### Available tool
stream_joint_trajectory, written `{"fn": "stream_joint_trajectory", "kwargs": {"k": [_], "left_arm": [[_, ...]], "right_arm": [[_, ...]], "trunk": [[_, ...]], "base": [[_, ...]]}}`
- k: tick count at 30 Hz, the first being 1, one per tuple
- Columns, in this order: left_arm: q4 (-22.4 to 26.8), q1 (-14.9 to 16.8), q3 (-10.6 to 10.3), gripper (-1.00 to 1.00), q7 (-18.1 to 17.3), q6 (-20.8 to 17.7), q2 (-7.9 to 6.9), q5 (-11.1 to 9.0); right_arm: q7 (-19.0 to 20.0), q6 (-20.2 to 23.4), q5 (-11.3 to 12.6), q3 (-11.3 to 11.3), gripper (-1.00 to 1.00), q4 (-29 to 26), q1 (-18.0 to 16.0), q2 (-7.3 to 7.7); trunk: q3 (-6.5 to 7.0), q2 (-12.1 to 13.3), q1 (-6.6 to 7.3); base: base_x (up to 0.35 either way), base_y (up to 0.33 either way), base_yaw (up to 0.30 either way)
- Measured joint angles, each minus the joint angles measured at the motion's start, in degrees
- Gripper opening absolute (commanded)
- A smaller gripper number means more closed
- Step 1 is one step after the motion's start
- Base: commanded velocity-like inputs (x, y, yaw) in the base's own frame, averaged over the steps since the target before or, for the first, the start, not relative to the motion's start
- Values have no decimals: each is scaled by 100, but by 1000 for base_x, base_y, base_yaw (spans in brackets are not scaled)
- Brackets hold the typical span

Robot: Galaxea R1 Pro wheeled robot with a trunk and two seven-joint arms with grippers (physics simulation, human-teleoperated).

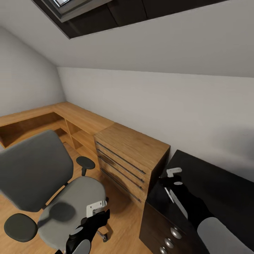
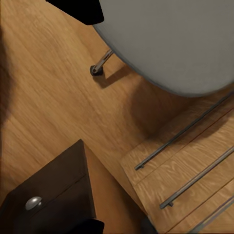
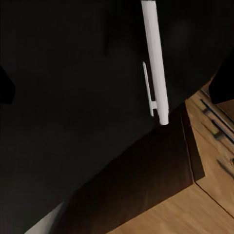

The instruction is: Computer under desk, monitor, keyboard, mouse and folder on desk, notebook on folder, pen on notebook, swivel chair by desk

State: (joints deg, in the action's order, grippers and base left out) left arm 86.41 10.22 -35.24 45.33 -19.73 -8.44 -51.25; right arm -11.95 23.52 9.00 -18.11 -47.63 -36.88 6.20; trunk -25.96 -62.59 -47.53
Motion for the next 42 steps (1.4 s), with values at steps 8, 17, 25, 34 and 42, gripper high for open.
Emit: {"fn": "stream_joint_trajectory", "kwargs": {"k": [8, 17, 25, 34, 42], "left_arm": [[15, 0, -79, 100, 22, 46, -4, 1], [20, 0, -219, 100, 41, 236, -5, 5], [34, 0, -236, 100, 24, 309, -5, 5], [48, 0, -244, 100, 25, 312, -5, 4], [51, 0, -247, 100, 31, 312, 0, 5]], "right_arm": [[728, -550, -4, 37, 100, 1251, -440, 53], [1302, -603, 14, 30, 100, 1617, -519, 180], [1664, -574, -5, 19, 100, 1796, -526, 222], [1652, -548, -4, 4, 100, 1802, -527, 218], [1644, -514, -11, -14, 100, 1807, -527, 203]], "trunk": [[0, 0, 0], [0, 0, 0], [0, 0, 0], [0, 0, 0], [0, 0, 0]], "base": [[0, 0, 0], [0, 0, 0], [0, 0, 0], [0, 0, 0], [0, 0, 0]]}}
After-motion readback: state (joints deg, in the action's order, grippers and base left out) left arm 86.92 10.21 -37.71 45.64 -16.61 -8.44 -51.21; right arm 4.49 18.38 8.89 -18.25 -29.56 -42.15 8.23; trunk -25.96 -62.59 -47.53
